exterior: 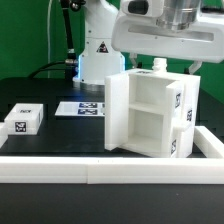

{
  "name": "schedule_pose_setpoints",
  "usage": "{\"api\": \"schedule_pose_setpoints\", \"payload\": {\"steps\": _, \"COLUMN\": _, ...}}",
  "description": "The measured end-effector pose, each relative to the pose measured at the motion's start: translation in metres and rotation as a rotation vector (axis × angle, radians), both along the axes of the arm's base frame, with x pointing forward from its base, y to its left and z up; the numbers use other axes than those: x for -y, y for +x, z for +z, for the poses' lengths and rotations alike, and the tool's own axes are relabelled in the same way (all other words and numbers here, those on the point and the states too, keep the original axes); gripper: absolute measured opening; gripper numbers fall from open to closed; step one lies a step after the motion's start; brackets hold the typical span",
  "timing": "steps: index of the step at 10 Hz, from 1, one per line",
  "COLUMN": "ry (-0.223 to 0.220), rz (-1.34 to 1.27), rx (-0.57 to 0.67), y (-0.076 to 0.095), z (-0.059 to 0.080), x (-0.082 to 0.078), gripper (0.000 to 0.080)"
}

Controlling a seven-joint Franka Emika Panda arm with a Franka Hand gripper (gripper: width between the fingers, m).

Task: Assemble cabinet

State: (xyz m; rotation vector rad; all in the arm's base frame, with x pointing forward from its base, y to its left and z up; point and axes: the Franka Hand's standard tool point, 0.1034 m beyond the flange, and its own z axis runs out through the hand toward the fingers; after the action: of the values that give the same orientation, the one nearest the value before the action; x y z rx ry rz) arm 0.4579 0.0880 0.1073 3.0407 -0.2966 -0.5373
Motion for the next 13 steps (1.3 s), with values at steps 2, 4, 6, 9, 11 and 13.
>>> {"api": "schedule_pose_setpoints", "payload": {"steps": 2, "ry": 0.004, "rz": 0.0, "rx": -0.007, "y": 0.0, "z": 0.0, "x": -0.001, "gripper": 0.0797}}
{"api": "schedule_pose_setpoints", "payload": {"steps": 4, "ry": 0.004, "rz": 0.0, "rx": -0.008, "y": 0.0, "z": 0.0, "x": -0.001, "gripper": 0.0797}}
{"api": "schedule_pose_setpoints", "payload": {"steps": 6, "ry": -0.005, "rz": 0.021, "rx": 0.014, "y": 0.001, "z": -0.001, "x": 0.002, "gripper": 0.0797}}
{"api": "schedule_pose_setpoints", "payload": {"steps": 9, "ry": -0.051, "rz": 0.04, "rx": 0.164, "y": -0.027, "z": -0.01, "x": 0.004, "gripper": 0.0797}}
{"api": "schedule_pose_setpoints", "payload": {"steps": 11, "ry": -0.047, "rz": 0.07, "rx": 0.174, "y": -0.037, "z": -0.019, "x": 0.009, "gripper": 0.0797}}
{"api": "schedule_pose_setpoints", "payload": {"steps": 13, "ry": -0.047, "rz": 0.071, "rx": 0.175, "y": -0.036, "z": -0.018, "x": 0.009, "gripper": 0.0797}}
